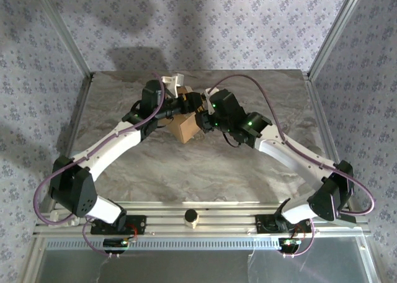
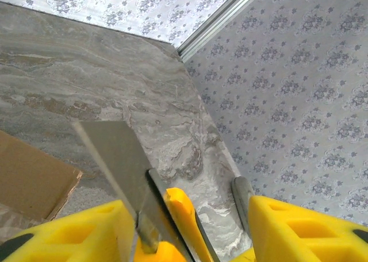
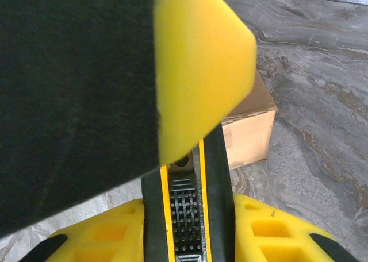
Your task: Unpack the express box
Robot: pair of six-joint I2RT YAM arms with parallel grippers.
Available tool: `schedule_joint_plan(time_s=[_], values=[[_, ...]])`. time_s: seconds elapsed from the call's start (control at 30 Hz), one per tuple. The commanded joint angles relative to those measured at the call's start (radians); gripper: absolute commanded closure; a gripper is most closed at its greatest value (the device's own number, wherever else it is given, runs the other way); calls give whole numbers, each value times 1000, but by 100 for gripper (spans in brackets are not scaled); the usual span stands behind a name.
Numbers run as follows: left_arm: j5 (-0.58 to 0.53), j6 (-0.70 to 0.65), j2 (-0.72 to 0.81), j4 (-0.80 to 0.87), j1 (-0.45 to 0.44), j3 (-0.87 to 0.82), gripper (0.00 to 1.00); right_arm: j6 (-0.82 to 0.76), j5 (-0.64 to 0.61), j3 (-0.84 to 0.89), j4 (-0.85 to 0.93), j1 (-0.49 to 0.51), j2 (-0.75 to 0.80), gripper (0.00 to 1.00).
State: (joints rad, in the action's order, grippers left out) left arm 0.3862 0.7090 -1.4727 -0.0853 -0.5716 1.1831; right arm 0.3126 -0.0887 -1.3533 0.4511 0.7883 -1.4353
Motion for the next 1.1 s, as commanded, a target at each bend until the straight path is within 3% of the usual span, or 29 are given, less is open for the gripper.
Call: schedule_joint_plan(time_s=[0.0,0.37,0.47,0.73,0.83,0.93,1.07], values=[[29,6,-15,-33,-5,29,48,-18,6,-43,-26,5,-9,91],[23,0,-20,-1,-6,35,55,-17,-6,-47,-30,5,-9,91],[25,1,-20,5,-6,38,61,-17,-5,-46,-32,8,-10,92],[23,20,-23,7,-5,37,99,-7,-5,-32,-49,8,0,92],[12,30,-22,5,-5,35,100,1,-7,-23,-57,5,6,92],[-17,49,-13,0,-4,23,100,14,1,-6,-72,-1,13,83],[-59,86,1,5,-4,18,100,34,47,18,-101,-20,21,49]])
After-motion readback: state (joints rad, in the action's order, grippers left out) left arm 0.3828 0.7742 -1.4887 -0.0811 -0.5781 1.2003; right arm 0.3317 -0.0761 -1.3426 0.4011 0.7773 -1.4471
